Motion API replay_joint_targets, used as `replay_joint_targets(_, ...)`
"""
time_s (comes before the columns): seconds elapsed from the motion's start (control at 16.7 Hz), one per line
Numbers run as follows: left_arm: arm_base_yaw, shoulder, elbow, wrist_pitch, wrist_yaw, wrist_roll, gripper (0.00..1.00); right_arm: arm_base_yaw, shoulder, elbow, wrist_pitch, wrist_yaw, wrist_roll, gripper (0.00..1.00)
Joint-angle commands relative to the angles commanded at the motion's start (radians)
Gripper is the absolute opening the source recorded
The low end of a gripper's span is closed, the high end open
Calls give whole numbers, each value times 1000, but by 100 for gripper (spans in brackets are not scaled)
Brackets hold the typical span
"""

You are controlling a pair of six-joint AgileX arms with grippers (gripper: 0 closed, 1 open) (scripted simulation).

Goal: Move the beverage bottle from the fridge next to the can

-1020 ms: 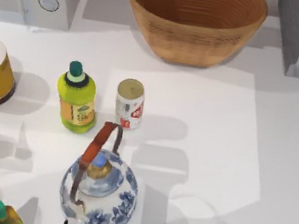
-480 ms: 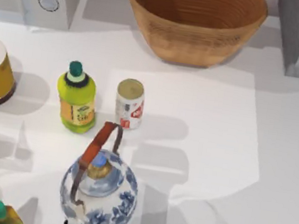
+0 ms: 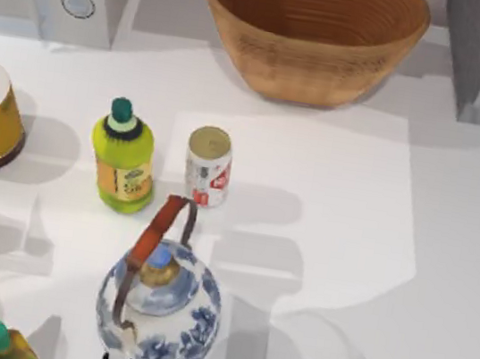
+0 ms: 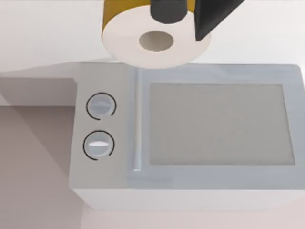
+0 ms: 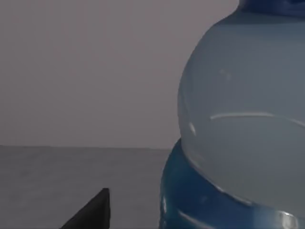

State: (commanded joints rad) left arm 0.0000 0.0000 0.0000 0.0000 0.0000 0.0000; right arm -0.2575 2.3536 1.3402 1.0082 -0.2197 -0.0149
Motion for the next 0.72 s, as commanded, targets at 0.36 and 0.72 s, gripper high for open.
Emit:
replay_joint_targets(0.36,0,0,0,0,0,0,100,0,0,0,0,0,0,55)
replay_joint_targets(0.72,0,0,0,0,0,0,100,0,0,0,0,0,0,10)
